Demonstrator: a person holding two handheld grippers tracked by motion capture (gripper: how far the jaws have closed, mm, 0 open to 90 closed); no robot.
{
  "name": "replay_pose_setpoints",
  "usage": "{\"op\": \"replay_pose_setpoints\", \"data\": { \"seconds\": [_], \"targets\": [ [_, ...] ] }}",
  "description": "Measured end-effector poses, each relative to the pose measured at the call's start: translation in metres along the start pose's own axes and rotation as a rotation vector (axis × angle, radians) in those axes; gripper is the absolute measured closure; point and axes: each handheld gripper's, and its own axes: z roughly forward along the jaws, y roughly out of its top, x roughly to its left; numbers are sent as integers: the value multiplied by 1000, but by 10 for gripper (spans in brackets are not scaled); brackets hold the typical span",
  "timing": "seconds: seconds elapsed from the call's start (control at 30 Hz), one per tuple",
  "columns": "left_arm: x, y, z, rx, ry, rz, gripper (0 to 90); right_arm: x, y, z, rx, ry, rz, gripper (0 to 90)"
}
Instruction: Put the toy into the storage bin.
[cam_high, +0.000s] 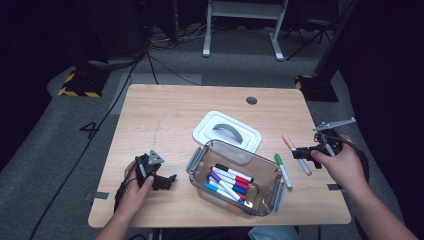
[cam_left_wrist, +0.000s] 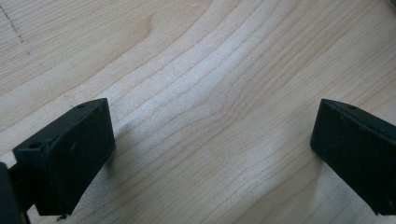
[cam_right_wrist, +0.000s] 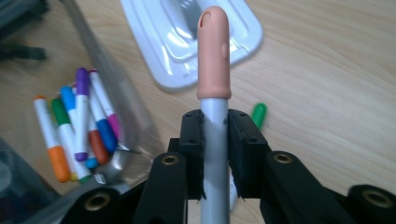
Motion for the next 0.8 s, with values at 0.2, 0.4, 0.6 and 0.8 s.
{"op": "replay_pose_setpoints", "data": {
  "seconds": [0.2,0.4,0.6,0.8],
  "targets": [
    [0,0,0,0,0,-1,2,26,18,-6,7,50,-78,773],
    [0,0,0,0,3,2,2,52,32,-9,4,94,-145,773],
    [0,0,0,2,1,1,2,78,41,-5,20,156,-202,773],
    [1,0,0,2,2,8,1,99,47,4,38,205,-246,773]
  ]
}}
